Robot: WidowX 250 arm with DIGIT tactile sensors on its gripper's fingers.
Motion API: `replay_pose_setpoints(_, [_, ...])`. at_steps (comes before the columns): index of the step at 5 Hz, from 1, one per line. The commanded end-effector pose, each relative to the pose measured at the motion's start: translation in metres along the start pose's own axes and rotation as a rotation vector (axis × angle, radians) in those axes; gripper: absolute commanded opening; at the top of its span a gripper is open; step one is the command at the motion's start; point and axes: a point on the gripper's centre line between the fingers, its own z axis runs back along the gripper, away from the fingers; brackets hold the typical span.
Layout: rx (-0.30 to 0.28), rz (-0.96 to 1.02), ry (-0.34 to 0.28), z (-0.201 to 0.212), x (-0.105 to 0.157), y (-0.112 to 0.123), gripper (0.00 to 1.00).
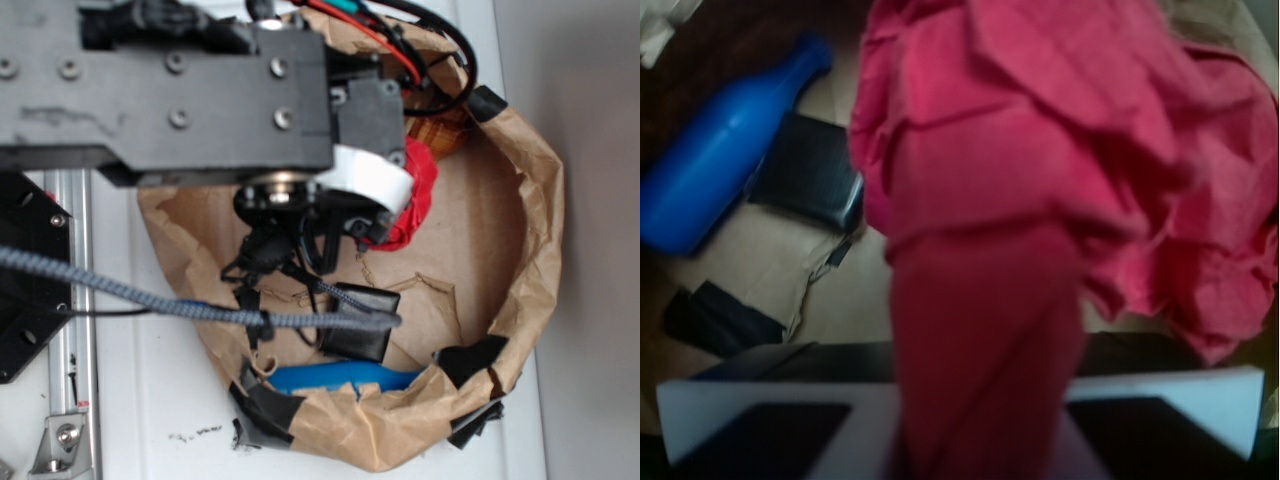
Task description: Grab the red paper.
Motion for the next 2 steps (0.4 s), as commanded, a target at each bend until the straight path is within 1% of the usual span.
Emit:
replay_pose_setpoints(1, [0.013,0.204,0.041,0.0143,0.0022,-0.0022,0.0])
replay_pose_setpoints(2, [0.023,0.281,0.045,0.0129,-0.005,0.0021,0.45])
